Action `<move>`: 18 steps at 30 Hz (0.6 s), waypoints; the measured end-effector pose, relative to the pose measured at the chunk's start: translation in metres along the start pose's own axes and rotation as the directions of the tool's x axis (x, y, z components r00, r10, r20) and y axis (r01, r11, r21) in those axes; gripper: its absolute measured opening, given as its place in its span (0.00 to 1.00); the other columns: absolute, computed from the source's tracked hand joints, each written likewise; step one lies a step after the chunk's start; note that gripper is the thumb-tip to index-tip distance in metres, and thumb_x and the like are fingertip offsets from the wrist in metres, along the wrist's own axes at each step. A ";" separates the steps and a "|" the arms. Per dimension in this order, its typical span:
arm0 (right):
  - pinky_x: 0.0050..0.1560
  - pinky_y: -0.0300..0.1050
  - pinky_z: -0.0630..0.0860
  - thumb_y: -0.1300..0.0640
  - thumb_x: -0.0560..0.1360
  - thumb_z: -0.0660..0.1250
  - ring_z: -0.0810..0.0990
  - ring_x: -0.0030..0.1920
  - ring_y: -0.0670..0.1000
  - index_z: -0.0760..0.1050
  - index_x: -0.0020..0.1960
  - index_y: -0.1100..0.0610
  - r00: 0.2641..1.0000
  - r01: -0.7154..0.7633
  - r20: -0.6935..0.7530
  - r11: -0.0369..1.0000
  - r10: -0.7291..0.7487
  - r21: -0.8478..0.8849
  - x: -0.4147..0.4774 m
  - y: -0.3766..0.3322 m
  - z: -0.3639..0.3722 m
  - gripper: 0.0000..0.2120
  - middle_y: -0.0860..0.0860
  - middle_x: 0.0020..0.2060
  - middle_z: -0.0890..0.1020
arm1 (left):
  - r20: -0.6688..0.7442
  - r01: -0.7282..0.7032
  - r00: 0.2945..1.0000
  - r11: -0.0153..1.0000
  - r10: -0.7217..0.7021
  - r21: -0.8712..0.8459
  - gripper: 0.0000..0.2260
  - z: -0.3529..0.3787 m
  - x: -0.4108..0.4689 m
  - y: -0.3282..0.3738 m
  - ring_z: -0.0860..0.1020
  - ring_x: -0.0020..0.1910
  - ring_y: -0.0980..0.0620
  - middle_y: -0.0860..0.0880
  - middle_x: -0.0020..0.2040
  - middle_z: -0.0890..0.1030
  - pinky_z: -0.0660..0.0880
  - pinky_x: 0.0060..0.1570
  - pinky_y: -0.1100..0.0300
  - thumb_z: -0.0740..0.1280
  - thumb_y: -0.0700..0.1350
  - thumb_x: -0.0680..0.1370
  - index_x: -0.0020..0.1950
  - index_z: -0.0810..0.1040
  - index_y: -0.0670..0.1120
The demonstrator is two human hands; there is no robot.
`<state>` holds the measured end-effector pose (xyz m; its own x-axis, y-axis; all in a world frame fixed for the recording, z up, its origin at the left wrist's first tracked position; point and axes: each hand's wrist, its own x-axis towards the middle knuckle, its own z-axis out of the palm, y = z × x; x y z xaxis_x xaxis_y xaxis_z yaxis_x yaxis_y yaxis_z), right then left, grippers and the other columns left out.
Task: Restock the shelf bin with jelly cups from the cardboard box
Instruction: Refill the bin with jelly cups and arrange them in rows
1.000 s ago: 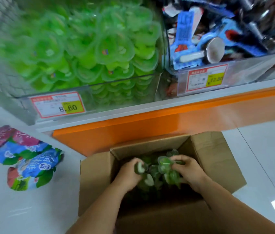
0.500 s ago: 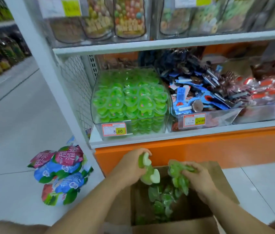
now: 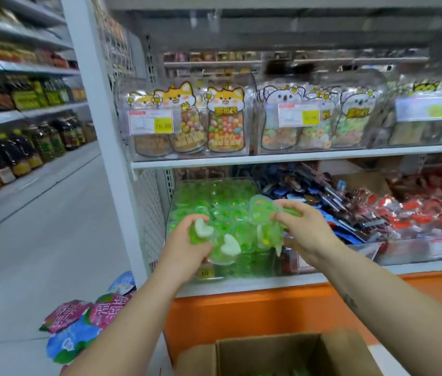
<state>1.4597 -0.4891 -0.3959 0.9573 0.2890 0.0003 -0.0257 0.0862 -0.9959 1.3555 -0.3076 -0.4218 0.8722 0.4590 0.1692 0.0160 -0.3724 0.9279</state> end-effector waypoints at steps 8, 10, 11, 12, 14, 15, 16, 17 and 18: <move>0.28 0.35 0.68 0.63 0.69 0.72 0.71 0.23 0.40 0.80 0.45 0.52 0.968 0.215 -0.056 0.925 -0.244 -0.312 0.064 -0.001 0.036 0.08 0.47 0.32 0.78 | -0.206 -0.037 0.977 0.994 0.058 0.108 0.19 0.005 0.059 0.014 0.76 0.34 0.47 0.52 0.39 0.77 0.74 0.36 0.56 0.67 0.33 0.70 0.52 0.74 0.55; 0.27 0.29 0.66 0.63 0.69 0.72 0.71 0.21 0.37 0.79 0.46 0.53 0.960 0.246 -0.038 0.900 -0.278 -0.361 0.074 -0.002 0.039 0.08 0.44 0.32 0.77 | -0.235 -0.031 0.970 0.988 0.067 0.153 0.19 0.005 0.072 0.014 0.74 0.36 0.48 0.51 0.41 0.77 0.69 0.34 0.59 0.68 0.33 0.70 0.55 0.75 0.52; 0.27 0.29 0.66 0.64 0.69 0.72 0.72 0.23 0.36 0.79 0.46 0.53 0.953 0.264 -0.031 0.878 -0.301 -0.399 0.078 -0.003 0.041 0.08 0.45 0.33 0.77 | -0.243 -0.020 0.968 0.987 0.058 0.157 0.19 0.005 0.077 0.012 0.75 0.36 0.48 0.51 0.42 0.77 0.69 0.35 0.60 0.68 0.33 0.70 0.56 0.75 0.52; 0.29 0.29 0.67 0.64 0.69 0.72 0.73 0.26 0.35 0.79 0.46 0.53 0.947 0.281 -0.018 0.851 -0.322 -0.444 0.081 -0.003 0.043 0.09 0.46 0.35 0.78 | -0.250 -0.009 0.967 0.988 0.048 0.156 0.19 0.006 0.081 0.009 0.75 0.38 0.48 0.50 0.44 0.78 0.71 0.37 0.59 0.68 0.33 0.71 0.57 0.75 0.51; 0.38 0.30 0.66 0.63 0.68 0.73 0.76 0.39 0.38 0.79 0.46 0.51 0.931 0.323 0.019 0.797 -0.365 -0.510 0.085 0.001 0.046 0.10 0.50 0.43 0.81 | -0.267 0.001 0.963 0.988 0.041 0.153 0.20 0.010 0.088 0.004 0.77 0.45 0.47 0.47 0.50 0.78 0.74 0.44 0.57 0.69 0.34 0.71 0.60 0.74 0.51; 0.44 0.30 0.65 0.62 0.68 0.73 0.76 0.47 0.43 0.78 0.46 0.49 0.922 0.345 0.036 0.774 -0.386 -0.531 0.087 0.004 0.048 0.11 0.52 0.47 0.81 | -0.278 0.001 0.960 0.988 0.042 0.154 0.21 0.011 0.090 0.002 0.77 0.48 0.47 0.46 0.52 0.78 0.75 0.47 0.55 0.69 0.34 0.72 0.61 0.74 0.51; 0.49 0.28 0.63 0.62 0.68 0.73 0.73 0.52 0.45 0.77 0.46 0.47 0.913 0.366 0.052 0.754 -0.405 -0.546 0.088 0.007 0.050 0.12 0.53 0.51 0.79 | -0.293 -0.004 0.955 0.988 0.049 0.153 0.22 0.013 0.092 0.001 0.77 0.49 0.48 0.47 0.53 0.78 0.74 0.49 0.56 0.69 0.35 0.72 0.62 0.73 0.51; 0.51 0.25 0.61 0.62 0.68 0.73 0.71 0.52 0.43 0.77 0.46 0.45 0.905 0.383 0.065 0.738 -0.421 -0.556 0.088 0.009 0.051 0.13 0.54 0.52 0.78 | -0.308 -0.010 0.950 0.988 0.057 0.152 0.22 0.014 0.093 0.000 0.76 0.50 0.50 0.47 0.54 0.77 0.72 0.49 0.58 0.69 0.35 0.72 0.63 0.73 0.51; 0.51 0.21 0.59 0.62 0.68 0.73 0.69 0.50 0.38 0.76 0.46 0.44 0.897 0.395 0.070 0.724 -0.435 -0.565 0.088 0.011 0.054 0.14 0.55 0.53 0.77 | -0.322 -0.018 0.945 0.988 0.067 0.153 0.22 0.015 0.093 0.001 0.74 0.49 0.52 0.47 0.56 0.76 0.70 0.49 0.60 0.69 0.36 0.73 0.64 0.72 0.50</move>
<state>1.5285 -0.4116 -0.4016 0.8502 0.2888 0.4402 0.5227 -0.3621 -0.7718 1.4441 -0.2773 -0.4106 0.6676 0.6681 0.3286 0.0751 -0.4995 0.8631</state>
